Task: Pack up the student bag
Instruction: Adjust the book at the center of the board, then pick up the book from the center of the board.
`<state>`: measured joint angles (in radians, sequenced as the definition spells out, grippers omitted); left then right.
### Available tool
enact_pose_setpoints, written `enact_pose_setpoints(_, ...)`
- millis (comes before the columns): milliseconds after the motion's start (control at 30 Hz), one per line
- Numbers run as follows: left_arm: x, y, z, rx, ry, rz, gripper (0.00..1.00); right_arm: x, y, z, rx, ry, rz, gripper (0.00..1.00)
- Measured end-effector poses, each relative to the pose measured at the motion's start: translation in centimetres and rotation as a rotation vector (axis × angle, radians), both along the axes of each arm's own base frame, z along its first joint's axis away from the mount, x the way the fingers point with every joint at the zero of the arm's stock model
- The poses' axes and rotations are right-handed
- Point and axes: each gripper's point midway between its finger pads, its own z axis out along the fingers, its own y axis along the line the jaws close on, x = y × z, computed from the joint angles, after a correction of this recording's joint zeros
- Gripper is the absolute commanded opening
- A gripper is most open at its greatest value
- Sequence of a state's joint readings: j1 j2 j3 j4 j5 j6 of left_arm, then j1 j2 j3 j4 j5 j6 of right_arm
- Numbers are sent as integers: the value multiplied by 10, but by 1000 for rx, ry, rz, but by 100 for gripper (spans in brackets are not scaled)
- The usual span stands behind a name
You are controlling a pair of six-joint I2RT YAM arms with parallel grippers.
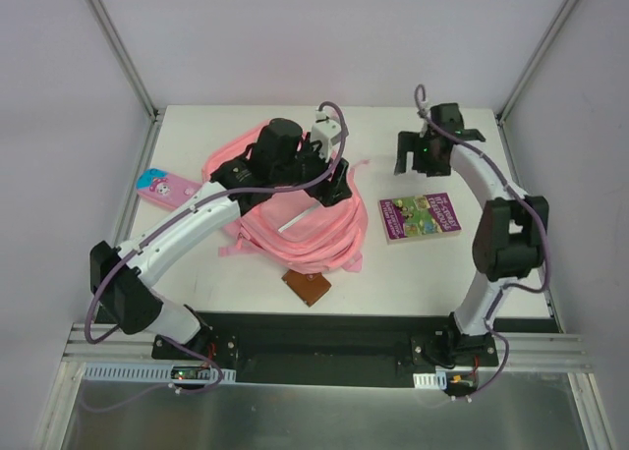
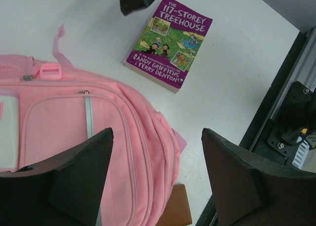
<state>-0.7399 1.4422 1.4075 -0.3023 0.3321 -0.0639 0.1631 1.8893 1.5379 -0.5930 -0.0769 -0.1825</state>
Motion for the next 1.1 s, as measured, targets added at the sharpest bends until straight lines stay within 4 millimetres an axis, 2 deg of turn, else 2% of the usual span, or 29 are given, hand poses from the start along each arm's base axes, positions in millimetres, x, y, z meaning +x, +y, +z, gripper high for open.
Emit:
enact_pose_setpoints(67,7,-7,-1,-4,-4,-3,76,7,-10,37,68,-103,-84,96)
enact_pose_setpoints(133,18,-19,-4,-8,-4,-10,78,11,-29,70,123,-198,-189,96)
enact_pose_setpoints(200,28,-31,-8,-13,3,-24,80,3,-49,91,167,-271,-302,96)
enact_pose_setpoints(233,34,-40,-10,-17,5,-34,82,-5,-57,93,180,-287,-348,96)
enact_pose_setpoints(267,41,-49,-13,-22,10,-48,88,-20,-64,90,199,-295,-406,96)
enact_pose_setpoints(333,54,-65,-20,-28,15,-65,92,-49,-69,75,223,-266,-484,96)
enact_pose_setpoints(433,72,-90,-36,-37,35,-98,99,-96,-78,39,263,-197,-612,96)
enact_pose_setpoints(500,80,-104,-48,-43,51,-127,99,-119,-87,21,287,-175,-693,96)
enact_pose_setpoints(600,89,-123,-62,-62,68,-172,99,-144,-92,13,325,-189,-766,96)
enact_pose_setpoints(767,101,-150,-90,-101,108,-230,99,-157,-83,17,418,-262,-795,96)
enact_pose_setpoints(967,102,-168,-143,-117,217,-272,99,-171,-73,-15,492,-202,-843,96)
enact_pose_setpoints(1100,99,-174,-175,-130,303,-280,99,-167,-69,-19,543,-190,-860,96)
